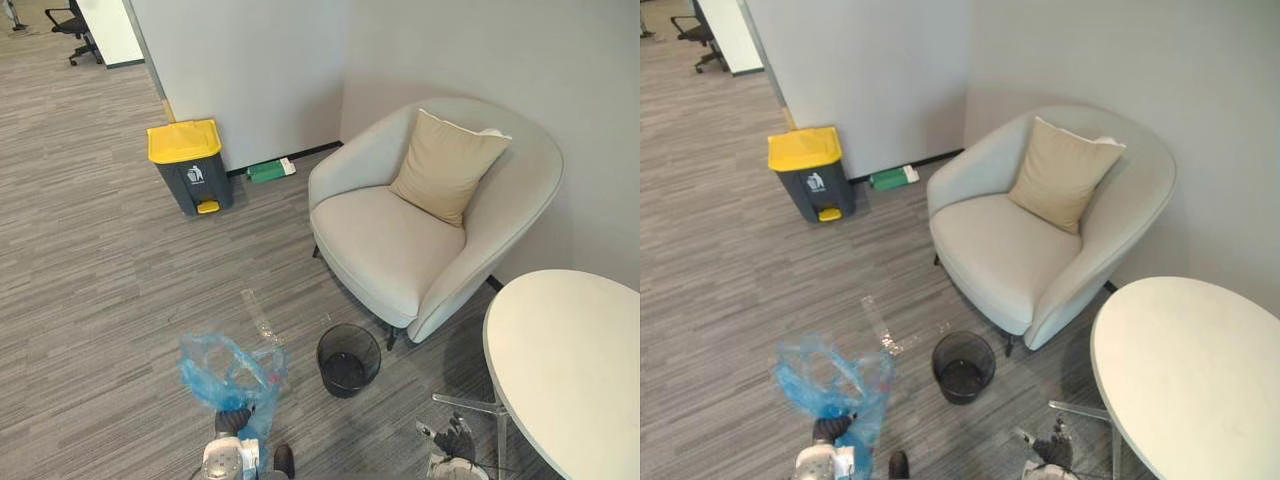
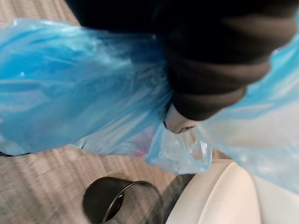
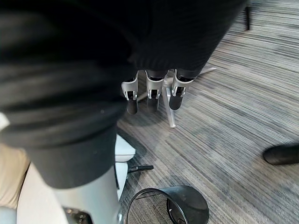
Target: Gather rubbish on tea table into small bin, then transfer packed bag to large trash can.
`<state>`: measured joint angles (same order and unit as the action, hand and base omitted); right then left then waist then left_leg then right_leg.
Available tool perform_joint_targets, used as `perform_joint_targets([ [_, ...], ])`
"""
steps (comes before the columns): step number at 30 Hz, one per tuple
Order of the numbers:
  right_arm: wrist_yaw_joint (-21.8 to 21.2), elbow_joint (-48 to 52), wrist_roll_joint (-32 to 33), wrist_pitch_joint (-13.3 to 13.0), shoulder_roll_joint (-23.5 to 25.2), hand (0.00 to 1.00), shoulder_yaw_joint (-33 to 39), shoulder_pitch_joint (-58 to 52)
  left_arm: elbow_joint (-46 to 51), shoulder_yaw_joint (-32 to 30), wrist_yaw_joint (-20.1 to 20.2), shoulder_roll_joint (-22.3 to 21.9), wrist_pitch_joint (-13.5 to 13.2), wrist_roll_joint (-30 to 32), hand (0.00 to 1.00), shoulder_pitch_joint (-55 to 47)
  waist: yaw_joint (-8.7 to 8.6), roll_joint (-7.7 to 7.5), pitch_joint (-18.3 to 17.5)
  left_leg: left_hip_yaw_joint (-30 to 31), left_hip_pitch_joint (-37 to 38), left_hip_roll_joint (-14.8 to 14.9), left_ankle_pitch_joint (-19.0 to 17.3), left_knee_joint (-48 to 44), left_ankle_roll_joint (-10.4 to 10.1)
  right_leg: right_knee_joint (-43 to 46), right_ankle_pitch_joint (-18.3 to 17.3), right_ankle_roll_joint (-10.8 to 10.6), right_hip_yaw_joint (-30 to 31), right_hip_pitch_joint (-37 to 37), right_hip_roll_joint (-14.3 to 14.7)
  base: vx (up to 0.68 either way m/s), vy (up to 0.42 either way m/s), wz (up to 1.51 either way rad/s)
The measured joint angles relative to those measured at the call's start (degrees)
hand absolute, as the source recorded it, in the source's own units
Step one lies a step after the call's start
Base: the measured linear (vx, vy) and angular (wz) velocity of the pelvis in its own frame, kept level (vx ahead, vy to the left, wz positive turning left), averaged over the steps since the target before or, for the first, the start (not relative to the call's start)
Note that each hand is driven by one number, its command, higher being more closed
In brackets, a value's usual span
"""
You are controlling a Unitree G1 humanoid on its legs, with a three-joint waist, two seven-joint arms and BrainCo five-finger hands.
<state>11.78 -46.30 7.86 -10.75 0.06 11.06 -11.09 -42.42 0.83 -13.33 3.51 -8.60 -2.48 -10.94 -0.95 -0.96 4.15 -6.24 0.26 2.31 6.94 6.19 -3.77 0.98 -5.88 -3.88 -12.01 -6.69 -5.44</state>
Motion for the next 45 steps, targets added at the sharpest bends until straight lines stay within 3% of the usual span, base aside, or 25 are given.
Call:
perform_joint_targets([
  [8, -0.2, -2.1, -0.04, 0.04, -0.16, 0.0, -1.06, 2.73, -2.21, 0.12, 0.0, -0.27, -0.01, 0.01, 1.0, 0.04, 0.16, 0.16, 2.35, 1.51, 1.35, -0.18, -0.09, -0.18, -0.15, 1.86, -1.92, 0.28, -1.87, -1.2, 0.08, -0.02, -0.022, 0.09],
  [9, -0.16, -2.1, -0.03, 0.04, -0.25, 0.0, -1.22, 2.72, -2.19, 0.2, 0.0, -0.3, -0.01, -0.01, 1.0, 0.31, 0.13, -0.18, 2.55, 2.24, 0.36, -0.29, 0.08, -0.2, -0.1, 2.29, -2.18, 0.21, -2.85, -0.51, -0.1, -0.07, -0.01, 0.46],
  [11, 0.27, -2.06, -0.01, 0.05, -0.53, 0.0, -1.66, 3.72, -1.5, 0.35, -0.05, -0.31, -0.11, -0.16, 1.0, 2.3, 0.13, 0.56, 2.54, 3.35, -4.39, -0.6, 0.53, -1.2, 0.19, 5.0, -3.18, 0.27, -6.56, 2.95, -0.83, -0.06, 0.012, 0.85],
  [12, 0.64, -1.92, -0.01, 0.12, -0.74, 0.0, -1.61, 4.6, -0.68, 0.36, -0.1, -0.33, -0.17, -0.6, 1.0, 3.0, 0.02, 0.36, 2.86, -0.6, -7.58, -0.06, -1.49, -3.46, 2.26, 5.82, -3.08, 0.4, -9.07, 4.34, -1.64, -0.04, 0.03, 1.07],
  [14, 0.85, -2.08, -0.1, 0.55, -0.88, 0.0, -1.62, 6.2, 0.12, 0.44, -0.14, -0.44, -0.52, -1.17, 1.0, 4.65, 0.1, -1.03, 4.32, -8.9, -10.63, 1.73, -4.21, -10.53, 4.47, 7.3, -2.89, 0.59, -11.92, 5.62, -4.47, 0.06, 0.089, 0.86],
  [15, 1.19, -1.91, -0.5, 0.92, -1.96, 0.0, -1.64, 7.51, 0.14, 0.6, -0.12, -0.6, -0.62, -1.3, 1.0, 3.77, 0.27, -0.57, 4.82, -14.6, -10.4, 3.34, -7.18, -17.05, 3.14, 10.19, -3.22, 0.09, -12.91, 5.6, -6.2, 0.12, 0.104, 0.49],
  [16, 1.27, -1.9, -0.54, 0.95, -2.38, 0.0, -1.64, 7.98, 0.15, 0.67, -0.12, -0.67, -0.62, -1.32, 1.0, 3.58, 0.18, -0.35, 4.99, -15.35, -10.46, 3.32, -7.45, -17.75, 3.11, 10.84, -3.43, -0.2, -13.05, 5.52, -6.45, 0.16, 0.148, 0.29],
  [18, 1.69, -1.68, -0.95, 1.11, -2.18, 0.0, -0.75, 10.22, 0.93, 1.03, -0.18, -0.22, -0.64, -1.82, 1.0, 3.25, 0.44, -0.65, 4.95, -20.29, -10.35, 1.96, -9.2, -20.25, 5.25, 11.6, -3.29, -1.63, -14.56, 4.27, -9.26, 0.07, 0.225, 0.2],
  [23, 1.68, -1.84, -1.14, 2.18, -1.08, 0.0, -0.73, 11.37, 2.25, 1.47, -0.17, 0.51, -1.27, -2.14, 1.0, 4.62, 0.66, -0.27, 4.91, -17.32, -12.26, -0.97, -11.0, -19.17, 6.6, 10.67, -2.19, -4.05, -19.2, 3.58, -10.86, 0.0, 0.156, 0.42],
  [25, 1.63, -1.89, -1.17, 2.53, -1.11, 0.0, -0.57, 11.19, 1.99, 1.9, -0.07, 0.8, -1.26, -2.13, 1.0, 4.24, 0.71, -0.61, 4.98, -16.23, -12.88, -2.53, -13.65, -19.49, 7.46, 12.86, -2.93, -5.4, -20.95, 3.41, -12.65, -0.04, 0.121, 0.56],
  [26, 1.63, -1.91, -1.18, 2.67, -1.5, 0.0, -0.56, 10.98, 1.33, 2.54, -0.04, 0.75, -1.25, -1.95, 1.0, 4.01, 0.54, -0.43, 5.2, -16.45, -12.65, -3.3, -14.69, -19.23, 7.52, 16.95, -3.04, -5.08, -20.94, 4.29, -14.2, -0.06, 0.132, 0.53],
  [27, 1.59, -1.98, -1.17, 3.03, -2.0, 0.0, -0.59, 10.72, 0.74, 3.13, 0.04, 0.68, -1.15, -1.51, 1.0, 3.84, 0.46, 0.03, 5.31, -16.5, -11.68, -3.95, -14.7, -17.5, 7.51, 22.22, -2.75, -1.76, -19.94, 6.26, -15.69, -0.04, 0.177, 0.49],
  [28, 1.25, -1.96, -1.17, 3.27, -2.56, 0.0, -0.7, 9.79, 0.66, 3.86, 0.09, 0.68, -1.11, -0.87, 1.0, 3.56, 0.11, 0.97, 5.37, -16.25, -8.69, -4.87, -14.72, -12.39, 7.05, 30.13, -0.05, 5.07, -14.71, 11.12, -16.23, 0.03, 0.202, 0.54],
  [29, 1.05, -1.91, -1.14, 3.09, -1.83, 0.0, -0.82, 8.54, 0.68, 4.13, 0.08, 1.17, -1.17, -0.66, 1.0, 3.38, -0.54, 0.62, 5.57, -16.96, -7.52, -4.48, -15.72, -14.69, 7.26, 34.69, -2.85, 3.44, -7.62, 14.68, -14.57, 0.22, 0.178, 0.66],
  [30, 0.59, -1.79, -1.18, 2.77, -1.6, 0.0, -1.07, 7.75, 0.64, 4.18, 0.06, 1.49, -1.13, -0.32, 1.0, 3.47, -1.09, 1.58, 5.97, -16.01, -7.49, -2.53, -16.76, -17.55, 9.24, 37.32, -5.7, 1.68, -4.83, 15.86, -11.35, 0.28, 0.098, 0.85],
  [31, 0.42, -2.07, -1.12, 3.52, -0.26, 0.0, -1.12, 7.27, 0.03, 4.06, 0.06, 2.87, -0.8, 0.09, 1.0, 4.28, -1.45, -0.03, 6.63, -13.7, -5.75, -4.54, -16.83, -16.74, 8.61, 37.68, -8.61, -0.08, -1.38, 17.49, -9.03, 0.25, 0.011, 0.85],
  [33, 0.37, -2.11, -1.06, 3.51, -0.3, 0.0, -1.55, 6.18, 0.0, 4.09, 0.08, 2.94, -0.77, 0.1, 1.0, 4.7, -2.2, -0.58, 6.69, -11.76, -4.0, -5.47, -16.71, -14.64, 8.42, 34.01, -9.63, 0.99, -2.61, 21.24, -4.44, 0.16, 0.02, 0.66],
  [34, 0.38, -2.23, -1.05, 3.51, -0.72, 0.0, -1.87, 5.76, -0.08, 4.07, 0.13, 2.44, -0.78, 0.1, 1.0, 4.95, -2.37, -0.27, 6.88, -10.29, -2.82, -5.79, -16.78, -13.42, 8.49, 29.56, -8.97, 1.37, -4.3, 23.41, -1.72, 0.26, 0.045, 0.59],
  [36, 0.24, -2.08, -0.73, 3.23, -0.85, 0.0, -1.76, 5.55, -0.49, 4.29, 0.35, 2.03, -0.78, 0.15, 1.0, 5.09, -2.74, -0.35, 6.82, -7.73, 0.04, -7.13, -16.6, -10.13, 8.16, 20.15, -4.51, 1.89, -5.45, 25.36, 1.01, 0.26, 0.03, 0.69],
  [38, 0.01, -2.01, -0.74, 2.85, -0.86, 0.0, -0.57, 4.7, -0.51, 4.81, 1.16, 1.84, -0.79, 0.28, 1.0, 5.01, -3.29, -0.66, 6.63, -3.79, 2.31, -8.73, -17.49, -9.07, 8.33, 15.11, 0.06, 3.08, -3.59, 25.94, 1.75, 0.32, -0.015, 1.08],
  [40, -0.14, -1.91, -0.7, 2.87, -0.91, 0.0, 0.06, 4.03, -0.49, 4.75, 1.23, 1.78, -0.79, 0.79, 1.0, 4.86, -3.53, -0.98, 6.3, -0.72, 3.95, -9.06, -20.82, -11.57, 7.6, 15.91, 2.08, 5.97, -3.66, 25.04, 1.69, 0.52, -0.059, 1.11],
  [41, -0.36, -1.93, -0.72, 2.91, -1.16, 0.0, 0.12, 3.96, -0.48, 4.69, 1.21, 1.65, -0.78, 0.78, 1.0, 4.32, -3.3, -0.1, 5.72, 0.36, 4.36, -8.01, -22.83, -15.2, 5.85, 16.28, 3.62, 7.96, -3.7, 24.28, 2.58, 0.73, -0.049, 0.7],
  [43, -0.66, -1.01, -0.78, 2.93, -0.89, 0.0, -0.35, 4.58, 1.09, 4.41, 1.23, 1.52, -0.72, 0.77, 1.0, 3.11, -2.75, 1.05, 5.46, -2.11, 0.31, -5.63, -23.26, -26.63, 4.11, 14.13, 2.59, 8.26, -5.55, 20.47, 3.23, 0.71, -0.045, 0.38],
  [44, -0.85, 0.98, -0.76, 2.87, -0.57, 0.0, -0.78, 4.27, 2.29, 3.33, 1.26, 0.53, -0.61, 0.76, 1.0, 2.44, -2.77, 1.65, 5.83, -5.36, -2.26, -4.08, -21.75, -35.68, 1.9, 13.42, 2.24, 8.26, -6.04, 17.93, 3.63, 0.62, -0.043, 0.02],
  [45, -1.04, 2.92, -0.74, 2.97, -0.31, 0.0, -1.43, 3.85, 4.4, 1.66, 1.27, -0.8, -0.61, 0.73, 1.0, 1.12, -2.28, 2.04, 6.19, -8.92, -5.51, -0.95, -17.21, -47.85, 1.92, 10.9, 2.12, 8.44, -5.04, 13.22, 4.33, 0.61, -0.007, -0.25],
])
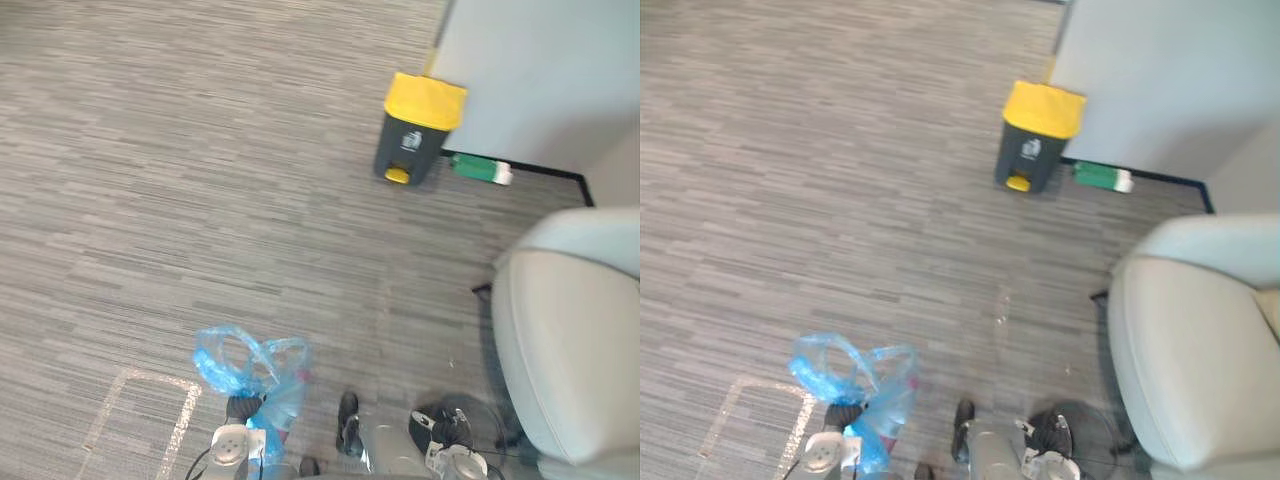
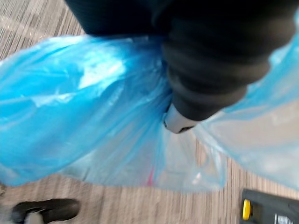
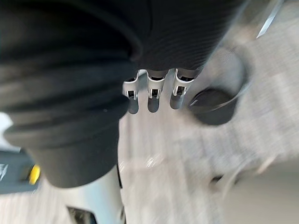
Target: Gather rubbish on tea table into small bin, then transfer packed bag to large trash can.
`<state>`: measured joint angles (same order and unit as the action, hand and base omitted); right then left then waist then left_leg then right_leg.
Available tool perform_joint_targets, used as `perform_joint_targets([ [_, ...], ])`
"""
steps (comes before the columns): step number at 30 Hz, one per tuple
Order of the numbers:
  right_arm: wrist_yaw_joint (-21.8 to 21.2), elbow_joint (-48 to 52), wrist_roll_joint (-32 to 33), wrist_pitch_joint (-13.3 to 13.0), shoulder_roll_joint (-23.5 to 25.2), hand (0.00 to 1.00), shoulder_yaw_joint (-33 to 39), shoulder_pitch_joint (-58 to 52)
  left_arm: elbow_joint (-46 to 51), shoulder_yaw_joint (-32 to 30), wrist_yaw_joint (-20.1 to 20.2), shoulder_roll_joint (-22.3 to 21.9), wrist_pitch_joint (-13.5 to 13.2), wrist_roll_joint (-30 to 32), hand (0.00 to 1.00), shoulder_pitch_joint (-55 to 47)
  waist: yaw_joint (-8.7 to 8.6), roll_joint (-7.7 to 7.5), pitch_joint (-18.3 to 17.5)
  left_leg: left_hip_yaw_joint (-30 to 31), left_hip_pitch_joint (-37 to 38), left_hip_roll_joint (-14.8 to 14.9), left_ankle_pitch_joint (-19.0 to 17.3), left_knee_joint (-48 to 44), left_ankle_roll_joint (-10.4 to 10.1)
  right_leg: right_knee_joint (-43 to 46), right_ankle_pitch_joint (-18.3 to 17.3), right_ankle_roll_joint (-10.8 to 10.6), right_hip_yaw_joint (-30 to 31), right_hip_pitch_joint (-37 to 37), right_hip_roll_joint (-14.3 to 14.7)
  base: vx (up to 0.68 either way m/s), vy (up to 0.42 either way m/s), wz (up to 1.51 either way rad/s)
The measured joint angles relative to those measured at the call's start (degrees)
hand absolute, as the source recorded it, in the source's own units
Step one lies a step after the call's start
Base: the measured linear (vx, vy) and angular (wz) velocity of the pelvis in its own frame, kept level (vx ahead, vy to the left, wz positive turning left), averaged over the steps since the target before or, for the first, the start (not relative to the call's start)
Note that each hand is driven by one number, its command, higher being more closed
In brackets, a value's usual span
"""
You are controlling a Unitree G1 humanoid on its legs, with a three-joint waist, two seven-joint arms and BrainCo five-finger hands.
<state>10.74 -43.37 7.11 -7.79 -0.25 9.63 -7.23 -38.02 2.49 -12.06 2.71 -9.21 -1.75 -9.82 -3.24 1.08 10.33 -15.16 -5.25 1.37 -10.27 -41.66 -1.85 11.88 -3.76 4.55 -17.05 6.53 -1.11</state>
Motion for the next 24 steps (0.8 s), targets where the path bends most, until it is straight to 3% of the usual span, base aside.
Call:
perform_joint_targets([
  [2, -0.05, 1.94, -0.01, -0.12, 0.35, 0.0, -0.88, 0.06, 2.76, -1.01, 0.04, -1.44, -0.23, -0.02, 1.0, -1.12, 1.87, -0.31, 0.09, -3.82, -4.22, 4.08, -3.38, -11.14, 2.28, -2.76, -1.22, 0.38, 3.89, -5.17, 0.33, 0.52, 0.095, -0.67],
  [3, -0.08, 2.33, -0.02, -0.18, 0.48, 0.0, -0.86, 1.08, 3.16, -0.84, 0.05, -2.3, -0.25, -0.02, 1.0, -0.13, 3.23, -0.55, 0.06, -4.64, -8.45, 6.34, -5.93, -12.38, 2.81, -4.34, -1.33, 0.32, 6.09, -7.37, -0.37, 0.46, 0.132, -0.74],
  [6, 0.03, 2.22, -0.25, -0.11, 1.14, 0.0, -0.5, 3.43, 3.07, -1.28, 0.05, -2.67, -0.47, 0.01, 1.0, 1.14, 3.78, -1.86, 0.76, -2.9, -13.8, 6.94, -7.08, -0.54, 1.24, -4.07, -2.64, -1.78, 8.63, -8.91, -4.17, 0.41, 0.213, -0.63],
  [7, 0.33, 2.18, -0.27, -0.1, 1.36, 0.0, 0.67, 3.78, 3.0, -1.49, 0.03, -3.4, -0.48, 0.02, 1.0, 1.29, 3.81, -1.6, 0.74, 1.23, -14.64, 6.24, -4.6, 9.55, -0.51, -3.37, -4.35, -3.98, 10.08, -9.46, -5.43, 0.45, 0.379, -0.65],
  [8, 0.57, 2.05, -0.35, -0.09, 1.25, 0.0, 1.39, 3.61, 2.91, -1.45, -0.01, -4.32, -0.56, 0.04, 1.0, 1.19, 4.11, -0.34, 0.31, 7.28, -13.26, 6.05, 1.01, 21.68, -2.45, -2.69, -6.83, -7.15, 11.69, -9.95, -5.78, 0.38, 0.372, -0.73],
  [9, 0.7, 1.15, -0.42, -0.02, 0.59, 0.0, 1.51, 3.8, 1.87, -1.39, -0.04, -4.97, -0.72, 0.05, 1.0, 0.95, 4.48, 0.39, 0.64, 8.46, -12.19, 6.55, 8.96, 24.89, -2.43, -2.59, -8.84, -9.93, 13.34, -10.78, -5.65, 0.36, 0.37, -0.55],
  [10, 0.61, -0.61, -0.59, 0.71, 1.32, 0.0, 0.8, 4.12, -0.64, -1.54, -0.16, -4.14, -0.35, 0.1, 1.0, 2.81, 4.12, -1.46, 0.52, 6.64, -10.93, 4.58, 7.47, 25.17, -3.23, -2.44, -9.22, -10.36, 14.71, -10.44, -7.86, 0.31, 0.282, -0.36],
  [12, 0.62, -0.62, -1.68, 0.73, 2.85, 0.0, 0.82, 3.25, -0.86, -1.58, -0.11, -3.3, -0.38, 0.22, 1.0, 3.03, 4.29, -1.89, 0.46, 5.5, -10.44, 3.72, 3.36, 22.23, -2.2, -0.75, -8.38, -10.1, 15.42, -10.15, -7.52, 0.28, 0.209, -0.44],
  [14, 0.54, -0.59, -2.68, 0.86, 3.18, 0.0, 0.32, 2.37, -0.91, -1.54, -0.06, -3.27, -0.36, 0.45, 1.0, 2.17, 5.47, -2.04, 0.56, 1.22, -6.3, 3.74, -1.31, 20.4, -1.41, 5.08, -8.51, -10.36, 18.72, -9.56, -9.04, 0.34, 0.227, -0.95],
  [17, 0.49, -0.8, -2.71, 0.84, 2.82, 0.0, -0.97, 2.69, -1.99, -1.11, -0.06, -2.34, -0.15, 0.46, 1.0, 1.3, 5.43, -2.21, 0.48, -3.15, 0.37, 3.45, -4.61, 23.29, -0.19, 25.52, -6.42, -13.98, 17.75, 0.1, -11.32, 0.32, 0.159, -0.73],
  [19, 0.46, -3.22, -2.86, 1.01, 2.7, 0.0, -1.13, 3.36, -4.4, -0.39, -0.07, -1.04, 0.02, 0.42, 1.0, 1.99, 4.34, -2.15, 0.51, -3.4, 3.83, 3.34, -4.51, 25.43, 0.59, 32.11, -10.47, -11.45, 12.07, 4.02, -12.09, 0.34, 0.063, -0.27],
  [21, 0.43, -4.59, -4.27, 1.13, 1.9, 0.0, -2.3, 5.15, -6.16, -0.42, -0.09, 0.28, 0.07, 0.41, 1.0, 2.59, 2.98, -1.51, 0.91, -5.08, 8.46, 4.76, -4.61, 27.95, 0.66, 31.21, -13.27, -7.59, 4.73, 9.66, -10.04, 0.4, -0.037, -0.25],
  [23, 0.4, -4.79, -4.83, 1.04, 1.08, 0.0, -3.49, 5.4, -6.89, -0.34, -0.02, 1.1, 0.06, 0.44, 1.0, 3.39, 2.52, -1.08, 1.18, -5.32, 11.3, 6.4, -4.6, 29.06, 0.65, 23.54, -12.03, -5.78, 1.59, 13.79, -6.04, 0.44, -0.1, -0.14],
  [24, 0.43, -4.74, -4.81, 0.9, 0.66, 0.0, -3.57, 5.88, -7.35, -0.33, 0.0, 1.29, 0.06, 0.45, 1.0, 3.9, 2.13, -1.23, 1.14, -4.72, 13.29, 6.59, -4.61, 30.26, 0.63, 16.51, -8.51, -5.37, 1.25, 15.19, -4.32, 0.46, -0.122, 0.15],
])
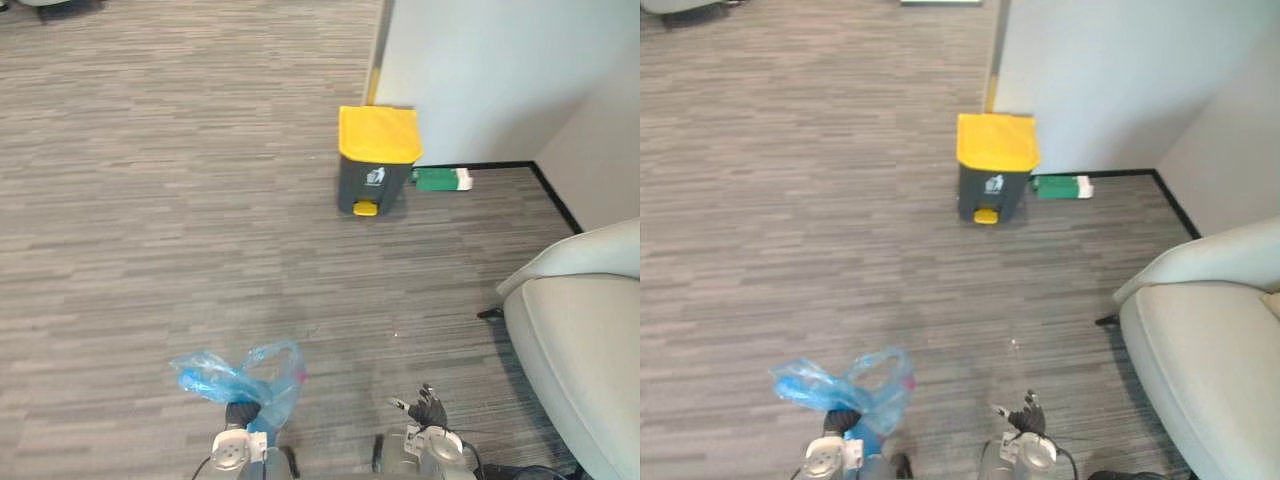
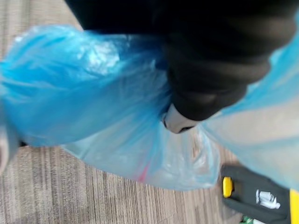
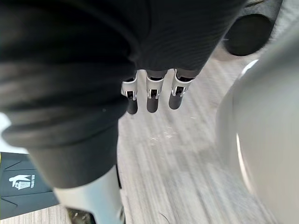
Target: Gather rubbish on tea table into small bin, then transfer packed bag to large trash can.
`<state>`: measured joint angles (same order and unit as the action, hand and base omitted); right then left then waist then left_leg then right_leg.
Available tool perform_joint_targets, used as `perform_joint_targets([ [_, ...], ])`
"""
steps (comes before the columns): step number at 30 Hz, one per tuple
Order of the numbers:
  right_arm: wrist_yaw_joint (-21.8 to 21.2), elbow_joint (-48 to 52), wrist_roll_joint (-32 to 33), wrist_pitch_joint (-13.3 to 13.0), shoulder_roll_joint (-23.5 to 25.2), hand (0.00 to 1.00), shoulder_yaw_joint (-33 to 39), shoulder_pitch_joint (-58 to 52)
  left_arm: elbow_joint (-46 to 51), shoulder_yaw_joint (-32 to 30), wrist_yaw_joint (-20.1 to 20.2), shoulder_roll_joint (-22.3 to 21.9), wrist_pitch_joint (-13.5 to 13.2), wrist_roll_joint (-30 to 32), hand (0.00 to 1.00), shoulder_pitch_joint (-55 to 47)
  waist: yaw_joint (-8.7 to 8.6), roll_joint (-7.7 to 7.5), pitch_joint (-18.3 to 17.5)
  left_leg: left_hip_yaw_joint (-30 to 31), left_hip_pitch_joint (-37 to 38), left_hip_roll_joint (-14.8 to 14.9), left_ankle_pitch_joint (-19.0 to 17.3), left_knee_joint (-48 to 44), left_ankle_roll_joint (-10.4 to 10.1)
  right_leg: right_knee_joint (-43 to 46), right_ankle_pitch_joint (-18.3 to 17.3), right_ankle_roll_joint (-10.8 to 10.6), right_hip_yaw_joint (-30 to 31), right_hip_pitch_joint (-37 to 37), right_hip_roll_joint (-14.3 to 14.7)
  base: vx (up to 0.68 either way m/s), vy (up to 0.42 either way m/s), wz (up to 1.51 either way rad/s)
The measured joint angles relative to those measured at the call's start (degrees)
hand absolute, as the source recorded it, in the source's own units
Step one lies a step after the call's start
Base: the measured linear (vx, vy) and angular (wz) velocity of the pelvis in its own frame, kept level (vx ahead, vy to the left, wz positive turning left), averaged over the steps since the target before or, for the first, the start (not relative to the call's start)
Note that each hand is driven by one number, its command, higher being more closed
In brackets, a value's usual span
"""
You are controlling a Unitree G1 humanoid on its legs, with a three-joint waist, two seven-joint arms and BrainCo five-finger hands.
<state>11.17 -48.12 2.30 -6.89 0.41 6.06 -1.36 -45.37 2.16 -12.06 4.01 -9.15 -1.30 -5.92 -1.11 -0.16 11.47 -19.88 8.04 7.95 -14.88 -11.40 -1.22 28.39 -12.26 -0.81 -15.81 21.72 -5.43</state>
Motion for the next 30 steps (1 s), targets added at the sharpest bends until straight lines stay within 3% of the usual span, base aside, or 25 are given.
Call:
perform_joint_targets([
  [1, 0.0, -0.06, -0.01, -0.01, -0.37, 0.0, -0.06, -0.31, -0.12, 0.03, 0.02, 0.05, 0.0, 0.02, 1.0, 0.06, -0.17, -0.46, -0.24, 0.37, 1.29, -0.73, -0.12, 1.06, -0.27, -5.66, 4.0, -0.08, 0.3, 0.0, 0.71, 0.52, -0.139, 0.43],
  [2, 0.0, -0.18, -0.03, -0.08, -0.84, 0.0, -0.05, -1.92, -0.19, 0.24, 0.08, 0.68, -0.11, 0.08, 1.0, 0.19, -0.78, -2.89, -0.71, 2.64, 3.95, -3.15, -0.52, 2.72, -1.87, -13.25, 16.91, 2.86, 2.16, -1.13, 0.42, 0.61, -0.161, 0.33],
  [3, -0.08, -0.79, -0.05, 0.16, -2.76, 0.0, 0.05, -1.06, -1.5, 0.59, 0.25, -0.63, -0.06, 0.17, 1.0, 0.89, -0.9, 0.95, -0.04, 6.26, 5.28, -0.48, -0.63, 3.05, -3.13, -9.89, 13.65, 4.86, 2.13, -1.38, 2.61, 0.6, -0.171, 0.27],
  [5, -0.06, -0.45, -0.01, 0.12, -2.86, 0.0, 0.88, -0.87, -1.31, 1.17, 0.52, -0.78, -0.2, 0.25, 1.0, 1.66, -1.41, 1.6, 0.09, 9.1, 3.36, 0.41, 0.09, -1.51, -3.74, -8.44, 9.72, 4.61, 1.69, -0.93, 3.13, 0.42, -0.187, 0.03],
  [7, -0.14, -0.3, 0.03, 0.27, -2.45, 0.0, 2.64, -1.57, -1.23, 1.1, 1.04, -1.07, -0.17, 0.49, 1.0, 2.48, -1.63, 2.33, 0.45, 11.57, -1.69, 3.14, 1.82, -14.71, -5.42, -9.71, 8.31, 5.93, 0.3, -4.29, 4.52, 0.36, -0.165, 0.13],
  [8, 0.03, 0.4, 0.07, 0.34, -1.93, 0.0, 2.53, -2.24, -0.05, 1.03, 1.1, -1.69, -0.15, 0.9, 1.0, 2.3, -1.61, 2.22, 0.61, 11.71, -5.69, 5.46, 4.66, -26.29, -6.19, -12.43, 7.49, 6.34, 0.57, -8.54, 5.56, 0.42, -0.132, 0.15],
  [10, 0.11, 1.6, 0.16, 0.32, -1.68, 0.0, 2.54, -3.42, 2.52, 1.04, 1.12, -3.0, -0.27, 1.06, 1.0, 1.81, -0.7, 1.61, 0.84, 10.41, -10.68, 7.27, 1.67, -36.98, -5.56, -15.47, 6.38, 7.32, 0.76, -13.95, 6.17, 0.42, -0.081, -0.04],
  [11, 0.12, 2.43, 0.19, 0.16, -1.24, 0.0, 2.77, -3.72, 3.4, 1.04, 1.14, -3.78, -0.46, 1.05, 1.0, 1.6, 0.3, 1.13, 0.53, 8.54, -13.29, 7.36, 0.03, -37.98, -4.89, -17.04, 6.27, 7.2, 1.04, -16.28, 6.13, 0.36, -0.037, -0.22],
  [13, 0.12, 2.37, 0.2, 0.16, -0.78, 0.0, 2.88, -3.02, 4.14, 1.05, 1.15, -4.57, -0.5, 1.06, 1.0, 1.72, 1.18, 0.78, 0.38, 7.54, -17.17, 6.32, -1.54, -32.49, -3.36, -19.25, 6.54, 6.55, 2.24, -19.17, 6.06, 0.33, 0.015, -0.32],
  [15, 0.18, 2.26, 0.18, 0.21, -0.34, 0.0, 3.13, -2.18, 4.13, 1.05, 1.15, -4.75, -0.47, 1.07, 1.0, 1.74, 1.86, 0.52, 0.4, 8.38, -19.35, 4.01, -1.41, -22.28, -3.31, -19.97, 6.32, 5.58, 3.78, -20.46, 5.24, 0.31, 0.091, -0.37],
  [16, 0.19, 2.17, 0.18, 0.18, -0.5, 0.0, 3.54, -1.86, 4.0, 1.22, 1.17, -4.88, -0.46, 1.08, 1.0, 1.71, 1.8, 0.59, 0.35, 10.08, -19.5, 1.46, 0.73, -12.49, -3.57, -20.53, 6.05, 4.28, 4.56, -21.3, 4.4, 0.28, 0.141, -0.35],
  [18, 0.22, 1.64, 0.09, 0.25, -1.01, 0.0, 4.28, -2.29, 3.5, 1.33, 1.16, -5.18, -0.48, 1.11, 1.0, 0.83, 1.84, 2.46, -0.52, 12.81, -18.85, 0.19, 12.27, -2.52, -3.7, -21.08, 5.18, 1.95, 6.12, -22.42, 5.18, 0.26, 0.163, -0.42],
  [19, 0.24, 0.56, 0.11, 0.46, -0.47, 0.0, 4.45, -2.05, 2.24, 1.28, 1.2, -4.8, -0.41, 1.11, 1.0, 0.71, 1.93, 1.69, -0.49, 12.39, -17.76, -0.34, 11.48, -2.83, -3.88, -21.07, 4.87, 1.06, 7.37, -23.34, 4.68, 0.29, 0.204, -0.37],
  [20, 0.17, 0.24, 0.09, 0.5, 0.46, 0.0, 4.41, -3.3, 1.41, 1.41, 1.21, -3.6, -0.24, 1.1, 1.0, 0.55, 1.78, -0.18, -1.41, 11.06, -15.38, -2.57, 10.61, -0.57, -2.67, -19.92, 3.14, -1.08, 8.2, -23.63, 1.86, 0.28, 0.198, -0.23],
  [23, 0.17, -0.05, 0.06, 0.62, 0.65, 0.0, 4.4, -4.03, 1.38, 2.32, 1.24, -3.0, -0.06, 1.08, 1.0, 0.48, 2.06, -1.29, -1.37, 9.07, -12.74, -4.93, 6.68, -0.48, -1.45, -13.06, -0.16, -3.8, 10.19, -22.13, -1.19, 0.25, 0.223, -0.34],
  [25, -0.04, 0.48, 0.05, 0.46, 0.79, 0.0, 4.19, -4.38, 1.41, 3.07, 1.21, -2.5, -0.03, 1.04, 1.0, -1.01, 1.75, -1.19, -1.2, 7.1, -9.41, -5.98, 4.26, 0.16, -0.45, 4.95, 0.19, -5.36, 11.71, -14.71, -3.26, 0.19, 0.212, -0.47],
  [27, -0.04, 0.21, 0.04, 0.45, 0.85, 0.0, 3.96, -3.95, 1.33, 3.72, 1.23, -1.5, 0.05, 1.03, 1.0, -1.15, 1.41, -1.6, -1.01, 7.02, -6.81, -6.2, 3.0, 0.35, 0.8, 14.97, -0.4, -5.38, 10.5, -9.97, -4.57, 0.25, 0.123, -0.07],
  [30, -0.04, -0.28, -0.07, 0.47, 0.32, 0.0, 3.0, -3.42, 1.33, 3.33, 1.07, -0.27, 0.05, 0.96, 1.0, -0.95, 1.16, -1.82, -1.11, 7.38, -3.77, -5.06, 1.1, 1.24, 0.56, 13.71, -3.03, -4.36, 5.58, -6.5, -4.14, 0.28, 0.014, 0.08],
])
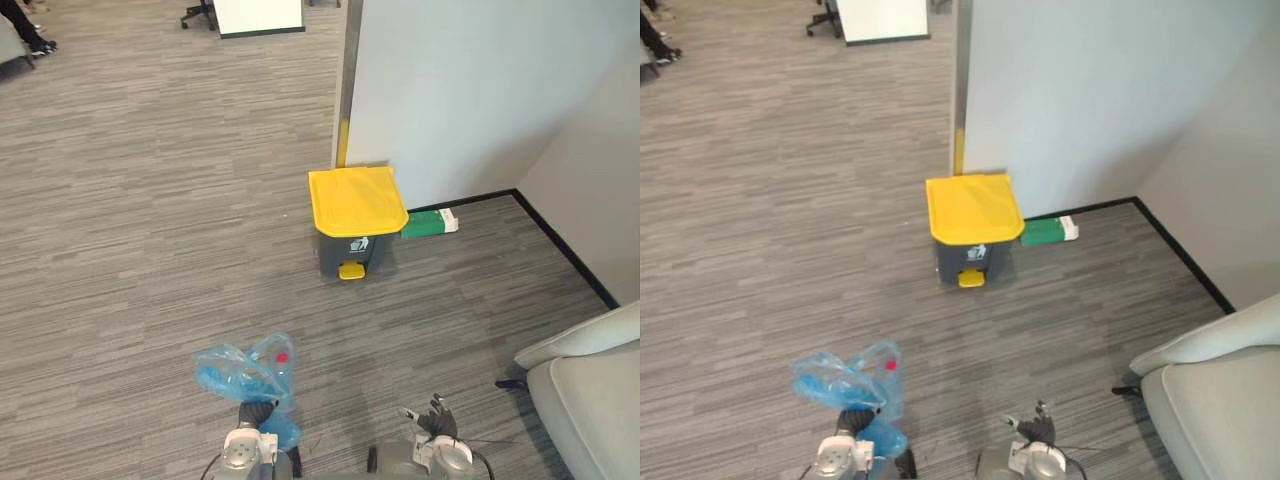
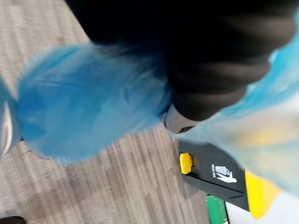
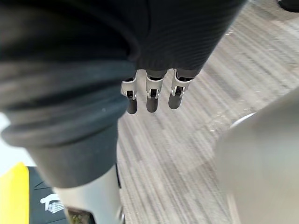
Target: Gather rubbish on tea table into small bin, then transfer packed bag to large trash can.
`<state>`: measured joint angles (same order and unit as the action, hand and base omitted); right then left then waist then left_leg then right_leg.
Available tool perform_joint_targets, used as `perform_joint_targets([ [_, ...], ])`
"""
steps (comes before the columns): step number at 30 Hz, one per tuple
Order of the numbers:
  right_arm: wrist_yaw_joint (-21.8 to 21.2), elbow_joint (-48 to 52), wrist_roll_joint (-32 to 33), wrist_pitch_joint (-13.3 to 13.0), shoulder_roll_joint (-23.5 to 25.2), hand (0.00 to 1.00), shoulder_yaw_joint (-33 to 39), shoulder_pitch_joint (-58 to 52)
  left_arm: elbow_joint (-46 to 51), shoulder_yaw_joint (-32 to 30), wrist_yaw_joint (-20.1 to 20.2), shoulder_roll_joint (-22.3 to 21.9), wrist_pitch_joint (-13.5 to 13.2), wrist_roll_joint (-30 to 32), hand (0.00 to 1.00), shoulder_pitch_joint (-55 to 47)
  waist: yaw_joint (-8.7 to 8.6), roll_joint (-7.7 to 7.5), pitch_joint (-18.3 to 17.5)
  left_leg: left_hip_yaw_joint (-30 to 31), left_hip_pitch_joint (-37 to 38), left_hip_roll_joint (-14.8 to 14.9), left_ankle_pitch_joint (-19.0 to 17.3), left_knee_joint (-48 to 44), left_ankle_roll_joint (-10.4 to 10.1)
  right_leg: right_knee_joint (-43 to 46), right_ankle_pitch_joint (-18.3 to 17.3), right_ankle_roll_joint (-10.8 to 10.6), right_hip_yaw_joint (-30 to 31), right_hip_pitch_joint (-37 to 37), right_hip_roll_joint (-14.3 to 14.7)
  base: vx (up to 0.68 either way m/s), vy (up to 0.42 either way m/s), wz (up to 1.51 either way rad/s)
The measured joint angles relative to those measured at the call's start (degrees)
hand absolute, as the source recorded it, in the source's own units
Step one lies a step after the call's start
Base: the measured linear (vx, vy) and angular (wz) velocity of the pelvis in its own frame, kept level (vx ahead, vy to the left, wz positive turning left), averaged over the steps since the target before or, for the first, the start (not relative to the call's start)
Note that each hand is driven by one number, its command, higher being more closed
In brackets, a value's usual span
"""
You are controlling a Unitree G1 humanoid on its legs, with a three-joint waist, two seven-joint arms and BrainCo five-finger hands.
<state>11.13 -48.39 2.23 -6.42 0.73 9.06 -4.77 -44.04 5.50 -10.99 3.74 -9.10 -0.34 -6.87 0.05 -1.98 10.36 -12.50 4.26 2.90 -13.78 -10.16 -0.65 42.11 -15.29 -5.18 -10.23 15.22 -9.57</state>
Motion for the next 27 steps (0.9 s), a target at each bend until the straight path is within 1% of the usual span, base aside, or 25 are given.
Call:
perform_joint_targets([
  [1, -0.04, -0.2, 0.0, 0.02, -0.62, 0.0, -0.65, 0.33, -0.01, -0.08, -0.03, 0.24, 0.01, -0.28, 1.0, 0.35, -0.47, 0.4, 0.19, 0.02, 0.7, 0.84, -0.57, 0.17, -0.33, -4.39, 0.25, 0.66, -1.61, 1.67, 1.09, 0.35, -0.056, 0.15],
  [2, -0.03, -0.51, 0.0, 0.05, -1.23, 0.0, -0.68, 0.72, -0.03, -0.08, -0.03, 0.23, 0.02, -0.55, 1.0, 0.87, -0.76, 1.0, 0.57, 0.3, 1.92, 1.6, -0.95, 0.93, -1.13, -10.2, 1.71, 1.93, -1.91, 3.11, 2.89, 0.45, -0.076, 0.19],
  [3, -0.02, -0.86, 0.0, 0.05, -1.49, 0.0, -0.72, 1.24, -0.06, -0.07, -0.02, 0.26, 0.02, -0.73, 1.0, 1.08, -0.97, 1.19, 0.7, 0.55, 2.86, 1.75, -1.06, 1.61, -1.36, -14.41, 3.41, 2.15, -1.6, 3.33, 4.01, 0.45, -0.104, 0.31],
  [4, 0.0, -2.16, -0.01, 0.05, -1.75, 0.0, -0.72, 1.12, -0.11, 0.0, -0.01, 0.52, -0.06, -0.89, 1.0, 1.45, -1.4, 0.73, 0.49, 1.48, 4.35, 1.2, -1.63, 3.1, -2.31, -23.14, 8.28, 2.39, 0.17, 2.61, 5.52, 0.48, -0.134, 0.46],
  [5, 0.01, -2.52, 0.15, 0.01, -2.17, 0.0, -0.02, 1.02, -1.33, -0.08, -0.04, 0.3, -0.07, -0.89, 1.0, 1.98, -1.75, 1.29, 0.51, 3.17, 5.91, 1.66, -2.85, 3.34, -3.82, -23.07, 13.65, 6.81, 1.92, 1.86, 6.8, 0.49, -0.128, 0.44],
  [8, -0.02, -2.38, 0.08, 0.12, -3.15, 0.0, 0.19, 2.21, -1.6, 0.07, 0.0, -0.61, -0.16, -0.88, 1.0, 2.97, -2.01, 3.83, 0.72, 5.9, 4.47, 3.73, -2.64, -2.31, -3.93, -19.45, 9.34, 8.55, -0.77, 1.24, 7.11, 0.5, -0.161, 0.34],
  [9, -0.04, -2.29, 0.09, 0.16, -2.82, 0.0, 1.21, 1.79, -1.57, -0.12, 0.03, -0.9, -0.13, -0.88, 1.0, 2.96, -2.1, 4.09, 0.78, 5.85, 2.35, 4.67, -1.55, -9.25, -5.78, -20.5, 8.46, 9.03, -2.13, -1.56, 7.1, 0.44, -0.166, 0.47],
  [10, -0.01, -2.11, 0.15, 0.19, -2.73, 0.0, 1.7, 1.43, -1.52, -0.19, 0.06, -1.18, -0.12, -0.88, 1.0, 2.96, -2.14, 4.13, 0.84, 5.64, 0.6, 5.31, -0.53, -14.4, -6.66, -22.13, 8.42, 9.08, -2.44, -3.77, 7.32, 0.45, -0.139, 0.47],
  [11, -0.03, -1.64, 0.17, 0.27, -2.29, 0.0, 1.29, 0.69, -0.12, -0.96, 0.17, -2.1, -0.14, -0.89, 1.0, 2.43, -1.66, 3.75, 1.22, 3.95, -3.63, 7.61, 0.82, -26.82, -6.19, -26.49, 8.43, 9.1, -2.8, -9.47, 7.55, 0.43, -0.091, 0.23],
  [12, 0.02, -0.9, 0.22, 0.24, -2.07, 0.0, 1.49, 0.09, 0.9, -1.58, 0.24, -3.01, -0.23, -0.89, 1.0, 1.43, -0.95, 3.36, 1.47, 1.71, -5.88, 9.18, -0.83, -32.76, -5.14, -28.85, 8.33, 9.24, -2.8, -13.09, 7.77, 0.41, -0.061, 0.08],
  [13, 0.07, -0.02, 0.25, 0.25, -1.87, 0.0, 1.7, -0.28, 1.32, -1.72, 0.39, -3.63, -0.23, -0.91, 1.0, 1.26, -0.29, 3.27, 1.44, -0.56, -7.95, 10.07, -2.25, -35.19, -4.72, -30.73, 8.32, 9.26, -2.78, -15.79, 7.61, 0.42, -0.019, -0.1],
  [14, 0.04, 0.47, 0.27, 0.1, -1.75, 0.0, 1.91, 0.01, 1.8, -1.71, 1.28, -4.27, -0.24, -0.91, 1.0, 1.07, 0.14, 2.54, 1.29, -3.31, -11.5, 10.54, -3.49, -33.48, -3.76, -32.63, 8.32, 9.24, -2.55, -18.05, 7.15, 0.32, 0.014, -0.13],
  [15, 0.05, 0.42, 0.28, 0.11, -1.76, 0.0, 2.01, 0.49, 1.78, -1.7, 1.32, -4.51, -0.23, -0.91, 1.0, 1.0, 0.33, 2.57, 1.26, -4.1, -13.14, 10.43, -3.66, -31.08, -3.42, -33.16, 8.32, 9.21, -2.3, -18.64, 6.82, 0.35, 0.07, -0.21],
  [16, 0.12, 0.39, 0.29, 0.11, -1.63, 0.0, 2.14, 1.28, 1.78, -1.69, 1.32, -4.63, -0.22, -0.91, 1.0, 1.19, 0.49, 2.5, 1.31, -4.62, -15.45, 9.69, -3.3, -25.06, -3.11, -33.84, 8.22, 8.94, -1.76, -19.31, 6.08, 0.26, 0.132, -0.27],
  [17, 0.16, 0.4, 0.28, 0.09, -1.47, 0.0, 2.26, 1.57, 1.74, -1.69, 1.32, -4.62, -0.21, -0.9, 1.0, 1.35, 0.66, 2.42, 1.3, -4.35, -16.62, 8.75, -1.75, -19.06, -2.79, -33.9, 7.61, 7.59, -1.2, -19.55, 5.31, 0.31, 0.201, -0.32],
  [18, 0.25, 0.14, 0.27, 0.1, -1.49, 0.0, 2.66, 1.37, 1.44, -1.6, 1.31, -4.72, -0.19, -0.91, 1.0, 1.25, 0.71, 2.91, 1.17, -3.74, -17.15, 7.44, 3.68, -9.93, -2.95, -33.94, 6.3, 5.3, -0.65, -20.37, 4.73, 0.21, 0.152, -0.24],
  [19, 0.3, 0.1, 0.27, 0.15, -1.68, 0.0, 2.68, 1.03, 1.37, -1.51, 1.31, -4.9, -0.19, -0.91, 1.0, 1.08, 0.7, 3.69, 0.93, -3.11, -17.18, 7.38, 7.21, -6.22, -2.89, -33.92, 5.85, 4.55, -0.39, -20.65, 5.07, 0.25, 0.236, -0.28],
  [20, 0.48, -1.32, 0.27, 0.5, -2.12, 0.0, 2.63, 0.67, 0.64, -1.16, 1.24, -4.6, -0.16, -0.91, 1.0, 0.69, 1.01, 4.18, 0.82, -1.76, -16.8, 6.91, 14.0, -5.0, -2.43, -33.88, 4.49, 2.53, 1.52, -21.4, 4.98, 0.19, 0.186, -0.18],
  [21, 0.41, -1.84, 0.23, 0.62, -1.86, 0.0, 2.24, 0.6, 0.4, -1.05, 1.25, -4.27, -0.09, -0.91, 1.0, 0.79, 0.98, 3.5, 0.51, -1.66, -16.43, 6.08, 14.03, -4.74, -2.46, -34.2, 4.76, 2.06, 1.88, -21.49, 4.18, 0.29, 0.272, -0.23],
  [22, 0.44, -2.22, 0.2, 0.72, -0.65, 0.0, 1.91, 0.55, 0.61, -1.1, 1.22, -2.86, -0.14, -0.91, 1.0, 0.7, 1.27, 1.0, -0.35, -2.61, -15.08, 3.45, 13.75, -1.8, -2.02, -34.73, 4.45, 1.04, 2.85, -21.17, 1.75, 0.24, 0.17, -0.15],
  [23, 0.43, -2.27, 0.15, 0.73, 0.01, 0.0, 1.93, 0.06, 0.54, -1.0, 1.27, -1.74, -0.1, -0.91, 1.0, 0.96, 1.28, -0.3, -0.46, -3.8, -14.37, 2.07, 12.76, -0.78, -1.2, -34.73, 4.38, 0.42, 3.12, -21.23, 0.26, 0.22, 0.161, -0.23],
  [24, 0.44, -2.26, 0.13, 0.72, 0.06, 0.0, 1.93, 0.14, 0.52, -1.01, 1.25, -1.53, -0.08, -0.92, 1.0, 0.96, 1.44, -0.55, -0.47, -4.2, -14.15, 1.65, 11.61, -0.93, -1.13, -33.91, 4.45, -0.05, 3.38, -21.13, -0.36, 0.21, 0.139, -0.3],
  [25, 0.46, -2.26, 0.12, 0.73, -0.35, 0.0, 1.94, 0.31, 0.46, -1.01, 1.27, -1.31, 0.09, -0.92, 1.0, 0.95, 1.62, -0.22, -0.23, -4.88, -12.85, 1.08, 9.47, -1.21, -0.7, -28.67, 4.27, -0.92, 4.74, -19.58, -1.38, 0.19, 0.171, -0.45],
  [26, 0.44, -2.26, 0.12, 0.74, -0.79, 0.0, 1.96, 0.0, 0.56, -0.45, 1.26, -1.62, 0.14, -0.96, 1.0, 0.44, 1.53, 0.54, 0.07, -5.53, -10.33, 1.14, 8.02, -1.17, -0.43, -18.96, 4.94, -2.36, 6.34, -16.21, -1.77, 0.19, 0.188, -0.44],
  [27, 0.44, -2.22, 0.12, 0.73, -0.82, 0.0, 1.96, -0.16, 0.58, 0.02, 1.2, -1.54, 0.13, -0.98, 1.0, 0.21, 1.55, 0.8, 0.2, -5.74, -9.35, 1.18, 7.52, -1.2, -0.37, -14.38, 5.66, -3.32, 6.76, -14.54, -2.07, 0.18, 0.201, -0.37],
])
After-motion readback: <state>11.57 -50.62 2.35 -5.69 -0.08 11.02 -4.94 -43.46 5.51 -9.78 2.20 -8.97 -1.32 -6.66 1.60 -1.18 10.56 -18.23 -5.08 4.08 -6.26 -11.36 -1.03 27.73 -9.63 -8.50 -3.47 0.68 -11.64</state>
